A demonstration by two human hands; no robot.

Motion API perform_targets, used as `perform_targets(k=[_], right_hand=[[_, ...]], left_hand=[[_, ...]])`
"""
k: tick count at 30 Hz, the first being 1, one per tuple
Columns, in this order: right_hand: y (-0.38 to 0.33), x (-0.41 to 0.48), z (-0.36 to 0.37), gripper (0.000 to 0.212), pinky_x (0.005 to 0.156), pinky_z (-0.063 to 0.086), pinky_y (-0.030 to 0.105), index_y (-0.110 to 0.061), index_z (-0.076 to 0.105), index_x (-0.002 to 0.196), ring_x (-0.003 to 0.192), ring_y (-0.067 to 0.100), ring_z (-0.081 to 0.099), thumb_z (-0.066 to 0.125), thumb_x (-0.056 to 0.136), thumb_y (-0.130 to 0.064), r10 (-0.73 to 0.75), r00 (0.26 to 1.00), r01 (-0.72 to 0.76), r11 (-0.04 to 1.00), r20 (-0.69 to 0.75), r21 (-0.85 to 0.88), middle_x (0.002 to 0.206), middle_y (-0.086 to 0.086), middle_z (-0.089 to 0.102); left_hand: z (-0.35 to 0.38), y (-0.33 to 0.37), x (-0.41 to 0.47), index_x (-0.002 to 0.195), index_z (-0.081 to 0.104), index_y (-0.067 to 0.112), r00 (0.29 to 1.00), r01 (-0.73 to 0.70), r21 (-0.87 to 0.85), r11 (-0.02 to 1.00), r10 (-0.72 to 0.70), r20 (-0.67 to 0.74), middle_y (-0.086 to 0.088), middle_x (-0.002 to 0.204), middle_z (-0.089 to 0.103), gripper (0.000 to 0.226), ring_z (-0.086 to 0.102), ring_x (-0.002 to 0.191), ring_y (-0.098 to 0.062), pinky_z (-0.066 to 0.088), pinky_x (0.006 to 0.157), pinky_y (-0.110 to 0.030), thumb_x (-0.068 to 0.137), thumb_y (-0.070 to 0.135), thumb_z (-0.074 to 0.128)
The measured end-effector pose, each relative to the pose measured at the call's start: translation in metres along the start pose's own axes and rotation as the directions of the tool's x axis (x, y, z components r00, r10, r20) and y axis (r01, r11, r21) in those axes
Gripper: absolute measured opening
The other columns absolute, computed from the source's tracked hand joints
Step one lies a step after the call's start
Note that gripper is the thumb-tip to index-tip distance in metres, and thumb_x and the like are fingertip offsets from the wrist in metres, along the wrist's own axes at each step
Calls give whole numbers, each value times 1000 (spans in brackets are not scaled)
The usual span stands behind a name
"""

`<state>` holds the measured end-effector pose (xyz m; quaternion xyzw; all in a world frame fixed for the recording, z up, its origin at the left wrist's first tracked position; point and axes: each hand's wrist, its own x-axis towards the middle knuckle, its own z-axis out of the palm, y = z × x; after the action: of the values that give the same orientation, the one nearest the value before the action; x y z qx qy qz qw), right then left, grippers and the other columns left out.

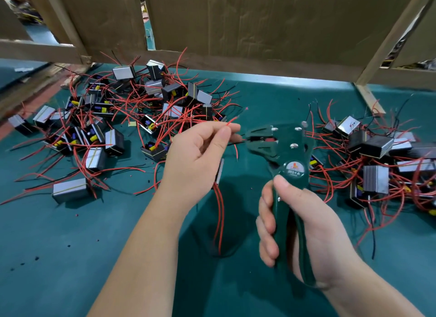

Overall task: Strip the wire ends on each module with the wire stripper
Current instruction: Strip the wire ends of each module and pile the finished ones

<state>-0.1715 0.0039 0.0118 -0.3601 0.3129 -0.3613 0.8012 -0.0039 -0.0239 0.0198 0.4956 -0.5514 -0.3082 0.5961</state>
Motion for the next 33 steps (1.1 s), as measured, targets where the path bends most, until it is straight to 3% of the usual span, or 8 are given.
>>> perform_targets(k=[6,11,15,21,25,27,30,33], right_hand=[[-5,8,-6,46,59,53,46,-6,66,88,60,33,59,82,60,-39,-33,999,29,993,37,117,81,18,61],[0,7,-7,61,73,52,52,-3,67,107,73,40,63,84,59,-36,24,980,-49,991,199,122,92,26,62],[5,4,1,56,78,49,49,0,55,123,78,36,62,73,77,-27,85,895,-140,986,439,94,107,25,62],[6,0,-4,55,76,48,54,5,57,121,77,39,62,76,75,-17,41,897,-70,996,441,50,106,19,54],[-14,-4,-16,60,78,50,55,8,51,127,81,40,63,75,77,-14,-145,911,85,982,385,168,104,17,57],[-25,-5,-24,61,80,52,53,5,51,128,82,38,64,75,76,-16,-288,920,238,950,265,204,106,14,56],[-34,-3,-33,53,80,53,48,-5,53,125,79,32,65,69,75,-14,-474,880,474,878,-22,70,105,7,58],[-38,-1,-36,44,77,55,45,-10,49,125,81,31,65,43,82,-10,-532,833,533,845,-152,-33,111,5,57]], left_hand=[[7,-13,-3,82,72,25,957,269,171,948,-283,64,11,62,68,22,42,50,-7,37,49,-19,95,14,57],[5,-5,4,90,67,14,888,421,-406,811,-460,2,8,66,62,22,49,50,-2,44,49,-14,97,7,48],[9,3,-1,110,58,-1,850,494,-525,693,-514,121,-9,67,57,19,47,38,-12,33,33,-13,98,5,44],[-4,5,8,89,62,13,856,345,-574,742,-500,-132,3,63,59,21,55,53,-9,42,44,-16,100,15,45],[-38,-5,16,83,63,11,810,46,-707,706,-440,-387,5,60,59,17,53,57,-6,46,61,-16,96,11,53],[-56,-14,18,81,64,13,739,-37,-599,800,-381,-555,6,62,58,17,52,59,-7,46,64,-21,95,10,56],[-70,-28,16,86,67,18,625,151,-187,971,-241,-742,12,65,61,16,55,60,-4,46,65,-23,95,14,54],[-71,-40,15,119,58,15,674,432,138,891,-217,-706,0,107,63,30,58,91,-12,45,83,-30,91,11,48]])
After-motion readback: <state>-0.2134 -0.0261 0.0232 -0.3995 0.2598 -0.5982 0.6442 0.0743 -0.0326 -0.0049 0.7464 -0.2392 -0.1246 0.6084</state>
